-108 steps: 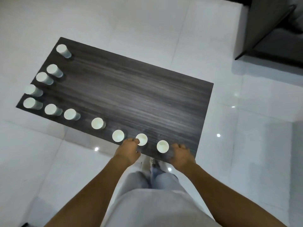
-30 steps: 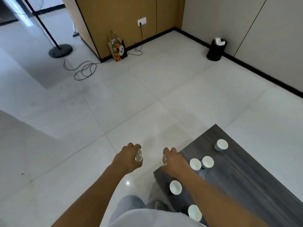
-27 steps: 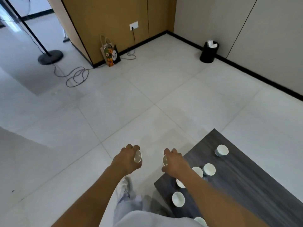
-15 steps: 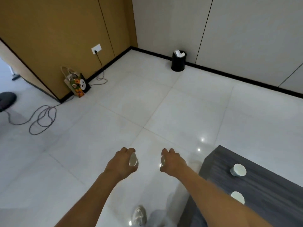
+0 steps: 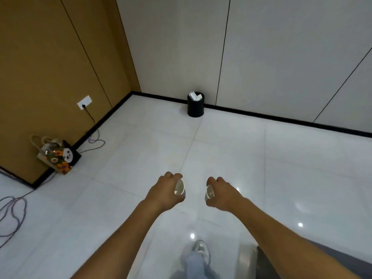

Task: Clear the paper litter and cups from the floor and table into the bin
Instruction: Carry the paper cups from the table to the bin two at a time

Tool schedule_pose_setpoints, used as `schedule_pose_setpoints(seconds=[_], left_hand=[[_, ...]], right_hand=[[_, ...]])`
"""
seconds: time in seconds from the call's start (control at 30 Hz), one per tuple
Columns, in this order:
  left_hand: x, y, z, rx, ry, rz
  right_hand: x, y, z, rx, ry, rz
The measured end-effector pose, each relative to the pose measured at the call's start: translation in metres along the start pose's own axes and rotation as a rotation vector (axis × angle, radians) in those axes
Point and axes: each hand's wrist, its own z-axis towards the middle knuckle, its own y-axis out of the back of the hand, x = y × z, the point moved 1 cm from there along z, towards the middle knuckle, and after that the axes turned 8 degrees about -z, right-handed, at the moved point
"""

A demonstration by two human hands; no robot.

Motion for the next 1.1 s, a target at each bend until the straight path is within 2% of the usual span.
schedule_pose_setpoints(seconds=[0.17,0.33,0.57,0.83,1.1], left_hand=[[-0.043,0.079,0.123,0.001,-0.035,-0.011],[-0.082,0.154,0.236,-0.097,-0.127,0.032],[-0.097,0.243,0.397,-0.161,-0.220,0.076],[-0.097,0.304,0.566,-0.080,-0.268,0.136],[-0.097,0.308,0.738,0.038,-0.237,0.121]], right_hand=[[-0.006,0.120,0.104,0.018,0.052,-0.022],[-0.002,0.232,0.198,-0.059,0.077,-0.056],[0.008,0.345,0.350,-0.172,0.102,-0.098],[-0.003,0.413,0.506,-0.189,0.027,-0.026],[-0.055,0.450,0.661,-0.117,-0.024,0.057]])
